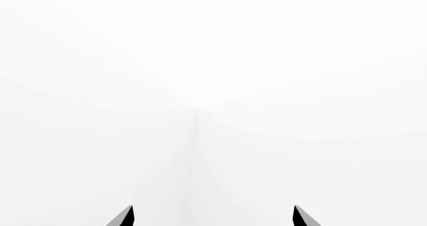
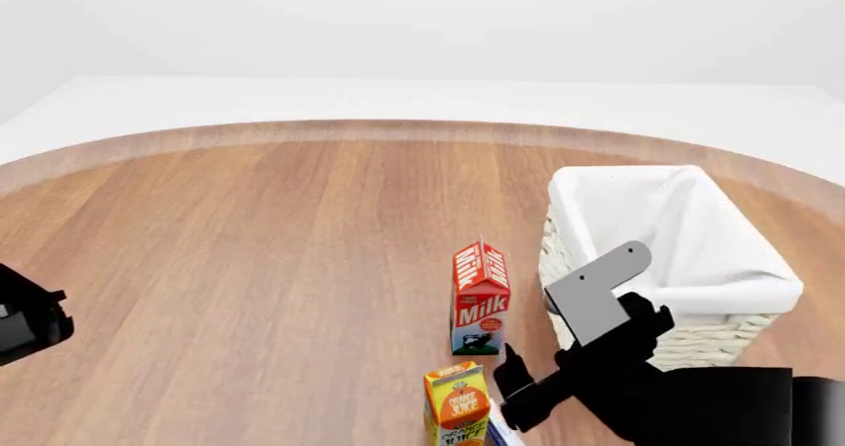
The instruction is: Pick up the cream cheese box and the butter, and put them in the basket.
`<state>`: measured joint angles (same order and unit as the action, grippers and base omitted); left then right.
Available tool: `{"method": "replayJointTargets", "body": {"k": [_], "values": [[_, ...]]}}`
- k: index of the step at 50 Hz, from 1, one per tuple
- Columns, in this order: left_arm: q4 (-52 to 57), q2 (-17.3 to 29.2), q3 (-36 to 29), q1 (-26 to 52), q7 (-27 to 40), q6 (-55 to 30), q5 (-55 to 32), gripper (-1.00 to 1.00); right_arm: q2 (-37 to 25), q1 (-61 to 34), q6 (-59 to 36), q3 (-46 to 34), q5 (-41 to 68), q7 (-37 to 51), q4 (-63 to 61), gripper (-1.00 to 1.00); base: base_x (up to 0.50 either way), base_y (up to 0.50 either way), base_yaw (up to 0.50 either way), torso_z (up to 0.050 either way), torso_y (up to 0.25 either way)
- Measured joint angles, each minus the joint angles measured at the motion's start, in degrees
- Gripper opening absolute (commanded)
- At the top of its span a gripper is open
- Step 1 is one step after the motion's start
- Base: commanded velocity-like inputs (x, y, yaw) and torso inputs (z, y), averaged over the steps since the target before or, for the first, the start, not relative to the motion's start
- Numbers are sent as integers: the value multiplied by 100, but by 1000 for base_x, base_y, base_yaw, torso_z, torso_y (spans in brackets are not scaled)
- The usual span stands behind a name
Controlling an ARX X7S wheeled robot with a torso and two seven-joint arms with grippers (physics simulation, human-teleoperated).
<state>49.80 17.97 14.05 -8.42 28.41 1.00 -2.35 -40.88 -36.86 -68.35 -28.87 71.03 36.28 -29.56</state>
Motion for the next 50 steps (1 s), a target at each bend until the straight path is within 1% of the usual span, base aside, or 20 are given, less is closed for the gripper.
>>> {"method": "replayJointTargets", "body": {"k": [50], "values": [[-15,95,-79,-29,74,-42,-19,100,-246,861,484,-736,-874,-394,223,100,0,0,0,0,0]]}}
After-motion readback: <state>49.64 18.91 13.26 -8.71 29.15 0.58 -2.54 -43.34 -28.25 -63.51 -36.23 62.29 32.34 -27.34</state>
